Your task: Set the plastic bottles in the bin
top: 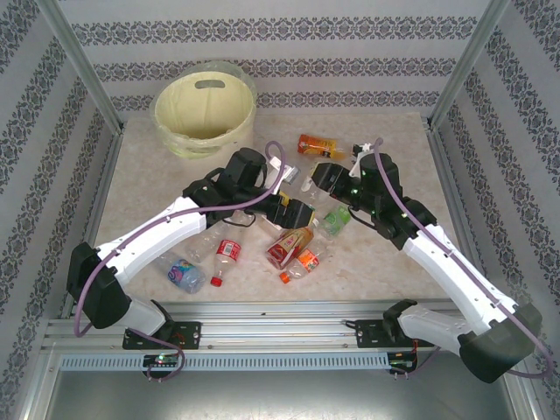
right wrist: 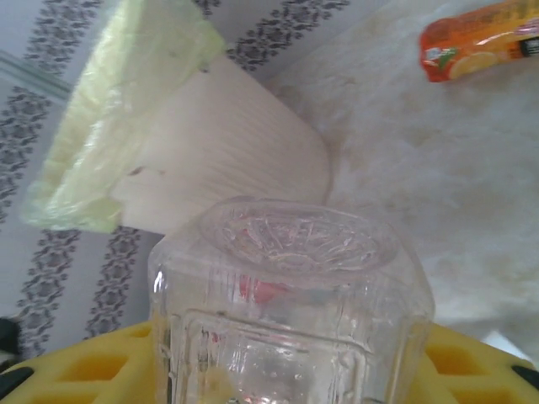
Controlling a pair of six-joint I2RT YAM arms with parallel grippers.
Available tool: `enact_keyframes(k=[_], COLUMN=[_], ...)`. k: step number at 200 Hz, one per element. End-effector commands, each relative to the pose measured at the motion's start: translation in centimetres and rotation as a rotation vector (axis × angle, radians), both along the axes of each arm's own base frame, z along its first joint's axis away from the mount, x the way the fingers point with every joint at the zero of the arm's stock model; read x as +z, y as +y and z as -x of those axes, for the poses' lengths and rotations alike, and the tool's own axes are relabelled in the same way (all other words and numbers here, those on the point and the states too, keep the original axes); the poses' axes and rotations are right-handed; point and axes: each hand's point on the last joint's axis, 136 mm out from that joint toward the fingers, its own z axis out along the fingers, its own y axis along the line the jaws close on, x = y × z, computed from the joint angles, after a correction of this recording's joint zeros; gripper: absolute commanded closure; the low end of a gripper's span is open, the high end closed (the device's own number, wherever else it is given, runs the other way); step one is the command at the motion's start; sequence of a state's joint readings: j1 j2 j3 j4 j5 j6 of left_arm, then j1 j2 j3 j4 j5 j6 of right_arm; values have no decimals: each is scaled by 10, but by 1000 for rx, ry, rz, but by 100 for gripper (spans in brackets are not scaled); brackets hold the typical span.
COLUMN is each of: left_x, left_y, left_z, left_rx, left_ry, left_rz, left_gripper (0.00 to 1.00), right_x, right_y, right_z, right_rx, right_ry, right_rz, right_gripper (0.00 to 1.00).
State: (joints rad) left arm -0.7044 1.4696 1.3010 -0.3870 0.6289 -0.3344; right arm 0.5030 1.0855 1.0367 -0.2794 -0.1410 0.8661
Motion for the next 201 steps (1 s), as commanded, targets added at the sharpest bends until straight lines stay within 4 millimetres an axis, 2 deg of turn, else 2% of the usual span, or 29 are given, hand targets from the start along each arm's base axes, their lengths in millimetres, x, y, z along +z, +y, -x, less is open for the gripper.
enact_keyframes(k=[1,43,95,140,185,201], left_x=[19,28,31,35,37,38], left_y=[3,8,12,13,13,14], left_z=[-3,-7,-12,-12,-10,-10], left_rx=[12,38,52,48,37,37], left_ry=[-41,-48,-44,-46,-50,-52], left_rz=[68,104,128,148,160,160], left_gripper=[0,1,6,18,37,39], right_x=[29,32,35,36,29,27], right_y=[15,37,50,58,61,61], right_z=[0,5,12,15,16,16], right_rx=[31,98,146,173,178,172], right_ry=[-57,-61,-75,-79,-61,-56], right_rz=[-69,-77,-56,-47,-17,-8], right_gripper=[46,46,47,47,46,46])
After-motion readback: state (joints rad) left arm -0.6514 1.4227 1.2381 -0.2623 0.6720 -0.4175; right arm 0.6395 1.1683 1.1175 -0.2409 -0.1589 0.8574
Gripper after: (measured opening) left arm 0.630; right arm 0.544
